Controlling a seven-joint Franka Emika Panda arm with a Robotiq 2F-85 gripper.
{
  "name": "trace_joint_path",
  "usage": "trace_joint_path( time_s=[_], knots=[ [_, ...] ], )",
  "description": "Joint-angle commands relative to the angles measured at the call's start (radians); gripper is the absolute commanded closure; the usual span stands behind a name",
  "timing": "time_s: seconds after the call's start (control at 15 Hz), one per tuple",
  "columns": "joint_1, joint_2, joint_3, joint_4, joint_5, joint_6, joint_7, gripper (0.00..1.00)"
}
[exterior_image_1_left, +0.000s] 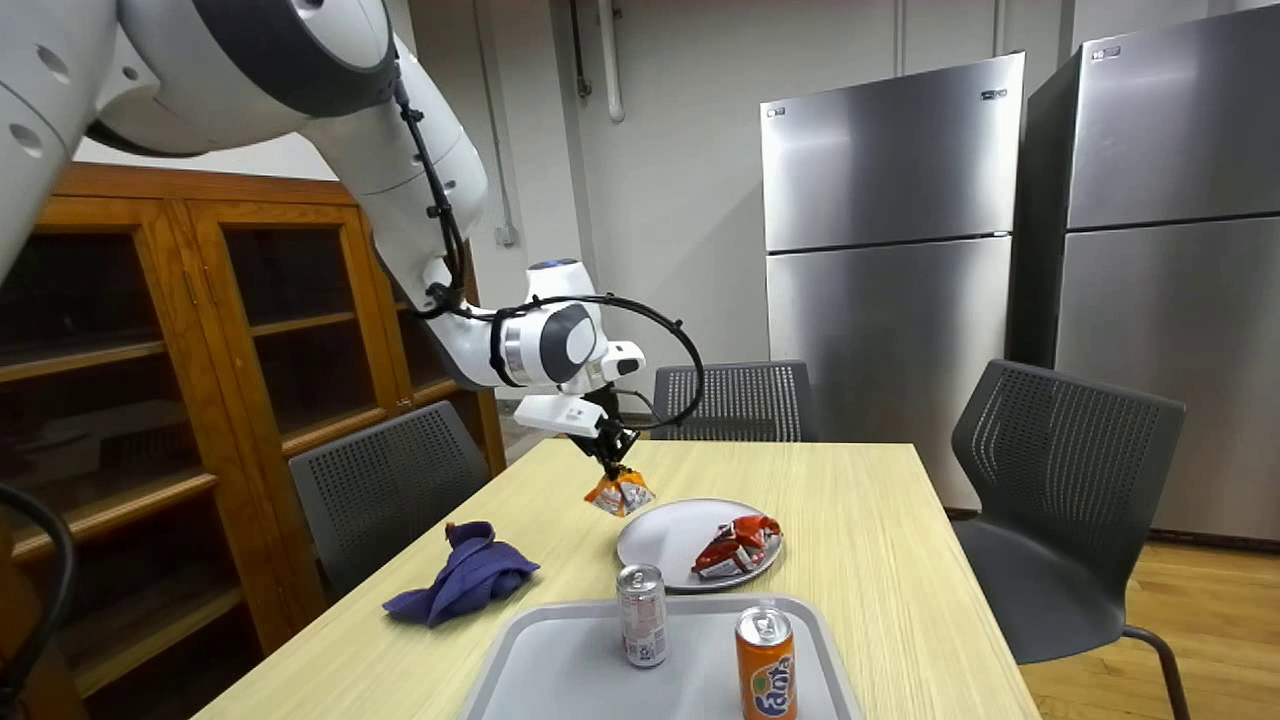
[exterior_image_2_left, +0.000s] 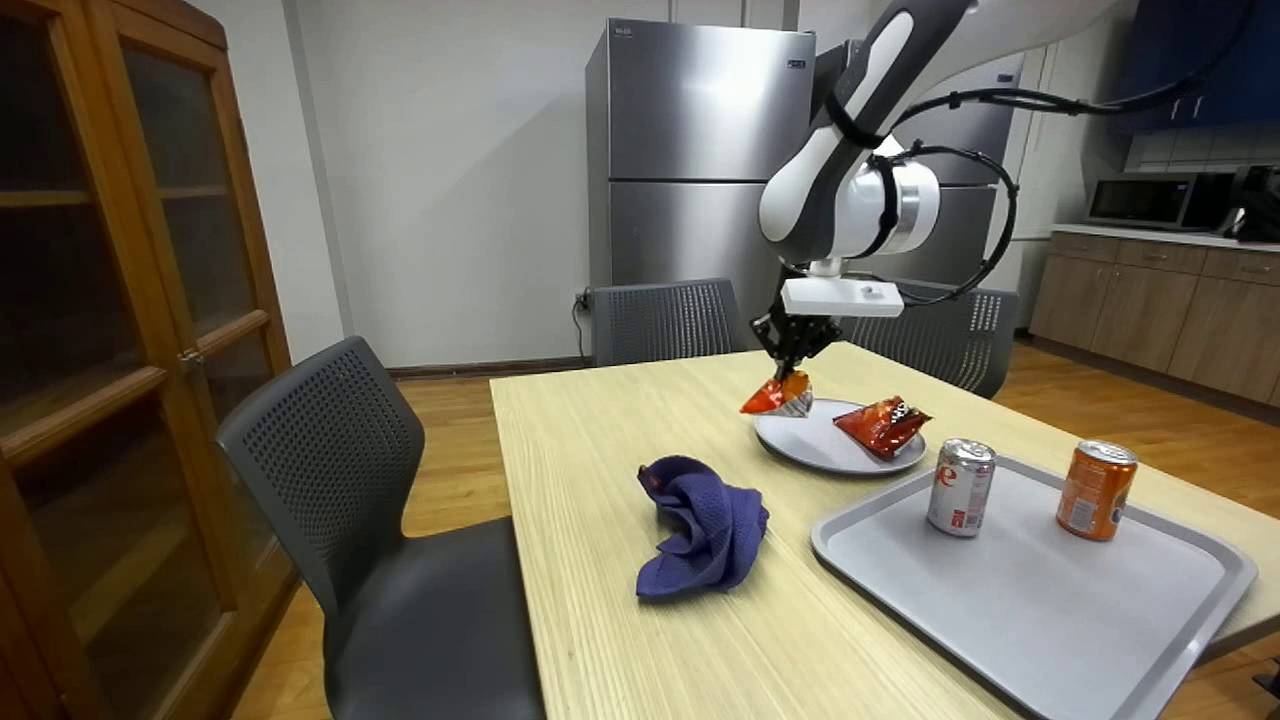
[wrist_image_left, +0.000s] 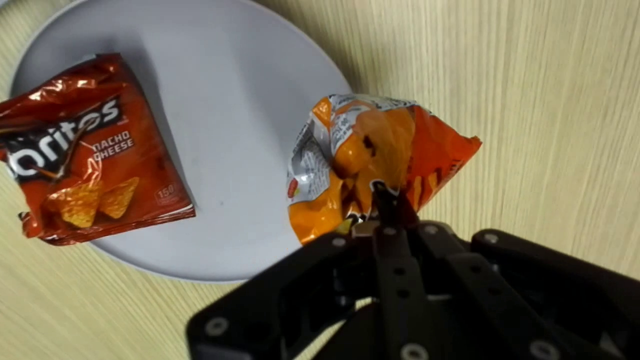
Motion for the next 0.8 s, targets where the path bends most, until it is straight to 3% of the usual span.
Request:
trace_joint_path(
  time_s=[0.0, 0.73],
  knots=[
    [-0.001, -0.078, 0.038, -0.106, -0.006, 0.010, -0.043, 1.00],
    [-0.004, -0.040, 0.090, -0.126, 0.002, 0.013, -0.084, 1.00]
  ],
)
